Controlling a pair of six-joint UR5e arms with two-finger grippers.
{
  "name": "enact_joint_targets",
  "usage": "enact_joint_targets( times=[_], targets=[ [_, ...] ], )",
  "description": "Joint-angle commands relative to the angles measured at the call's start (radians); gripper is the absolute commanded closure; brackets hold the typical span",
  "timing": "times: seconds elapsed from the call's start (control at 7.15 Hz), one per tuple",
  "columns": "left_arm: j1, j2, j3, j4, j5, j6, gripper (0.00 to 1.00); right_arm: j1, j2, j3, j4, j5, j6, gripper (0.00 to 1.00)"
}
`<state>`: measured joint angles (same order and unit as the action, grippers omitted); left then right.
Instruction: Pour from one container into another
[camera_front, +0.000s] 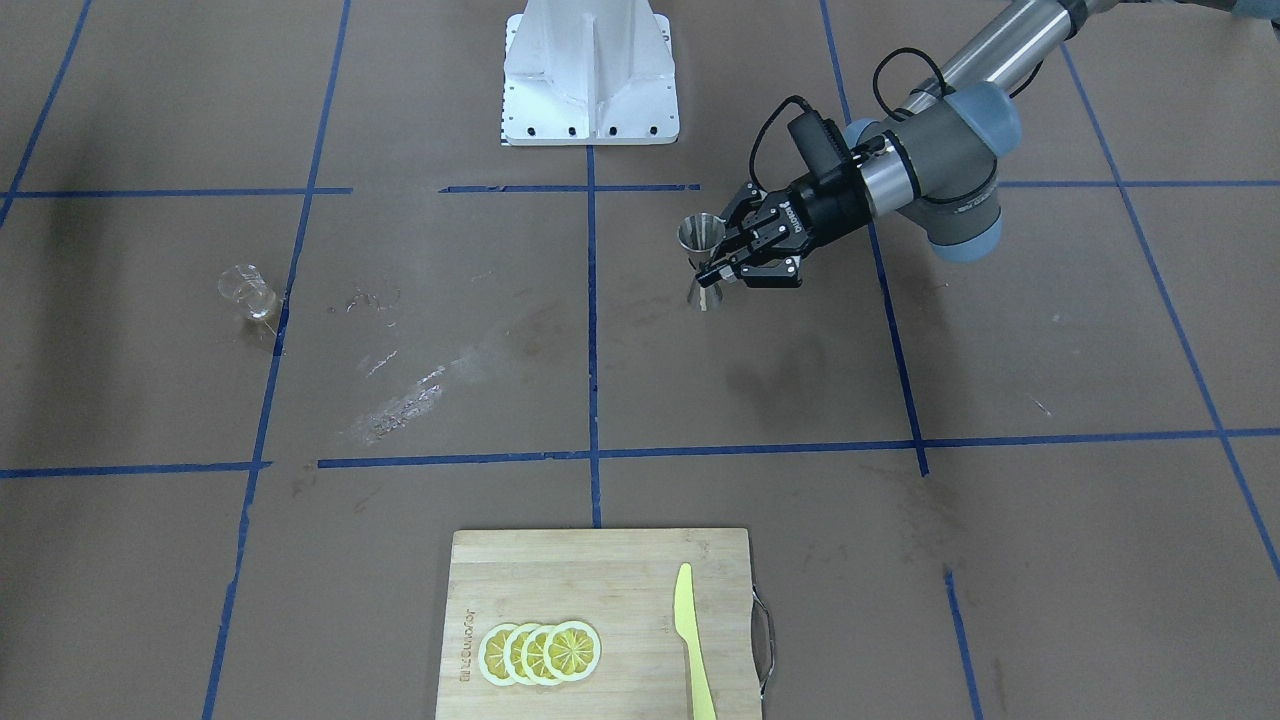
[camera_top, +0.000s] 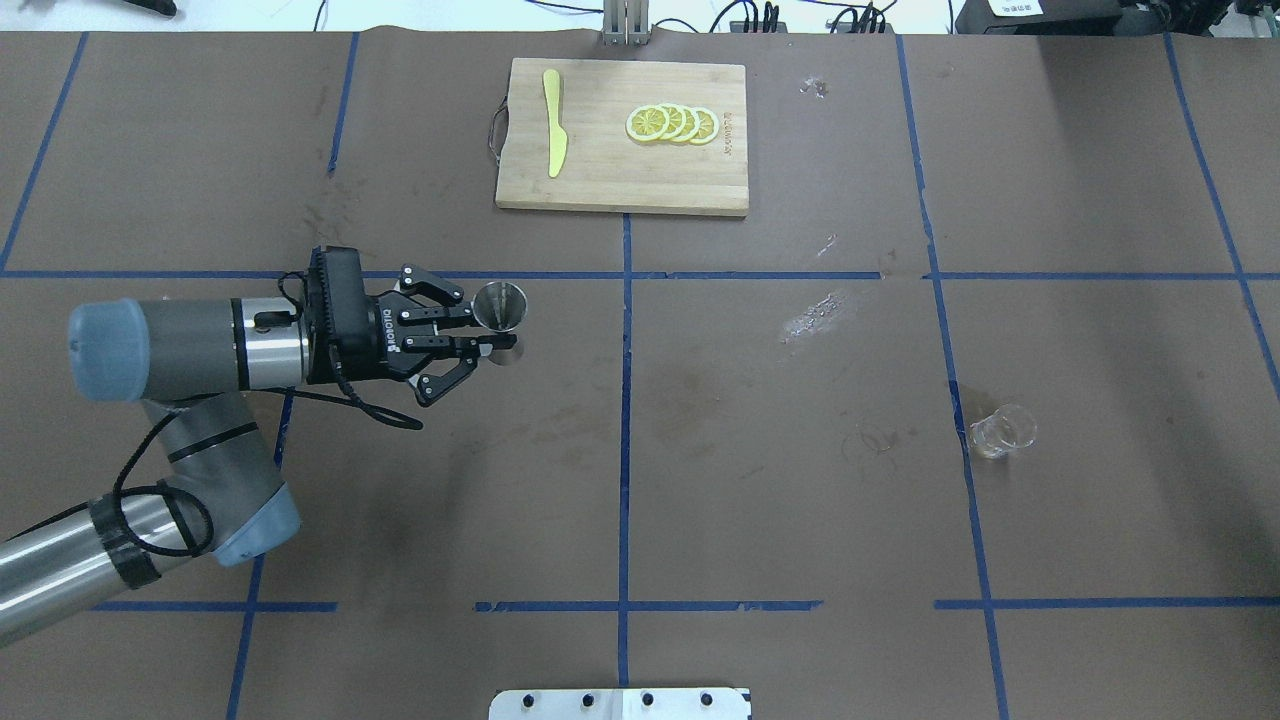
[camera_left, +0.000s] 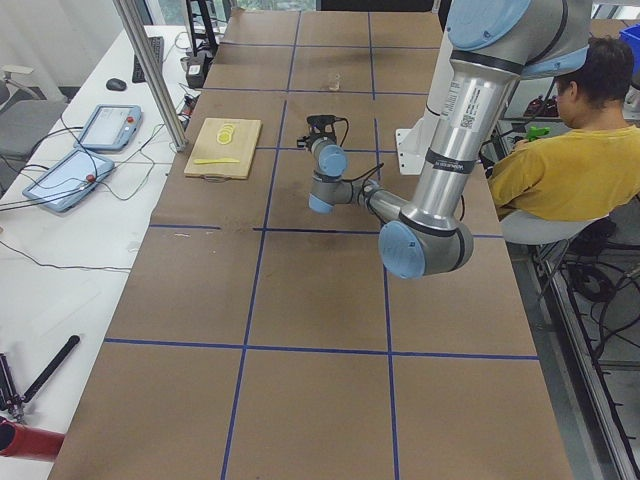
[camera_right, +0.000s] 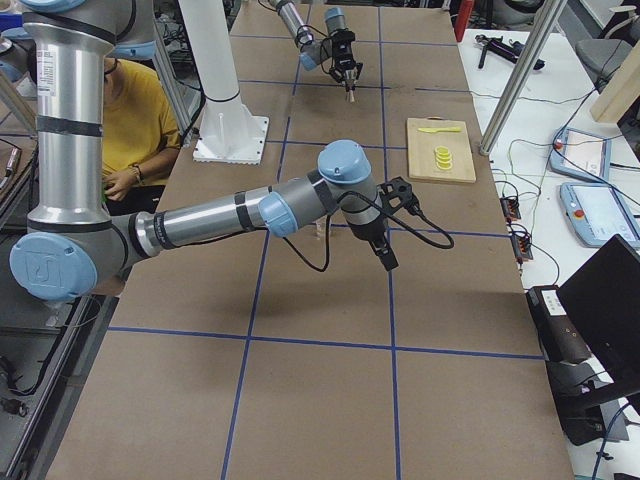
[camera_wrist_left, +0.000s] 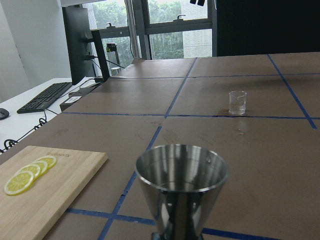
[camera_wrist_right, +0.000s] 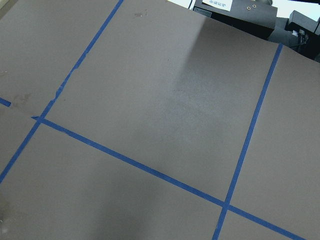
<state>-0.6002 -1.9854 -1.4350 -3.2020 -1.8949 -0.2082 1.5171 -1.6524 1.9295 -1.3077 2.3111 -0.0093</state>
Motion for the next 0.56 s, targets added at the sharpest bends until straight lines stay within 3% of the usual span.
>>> enact_joint_targets(
  times=[0.0,0.42],
  targets=[
    [0.011,-0.081,0.045,0.028,-0.047,-0.036,1.0,0.0,0.0,0.002,0.001,0.001,0.005,0.01],
    [0.054,-0.211,0.143,0.033,-0.04,-0.039,1.0,0.002,-0.021,0.003,-0.001,0.005,0.054,0.0]
  ],
)
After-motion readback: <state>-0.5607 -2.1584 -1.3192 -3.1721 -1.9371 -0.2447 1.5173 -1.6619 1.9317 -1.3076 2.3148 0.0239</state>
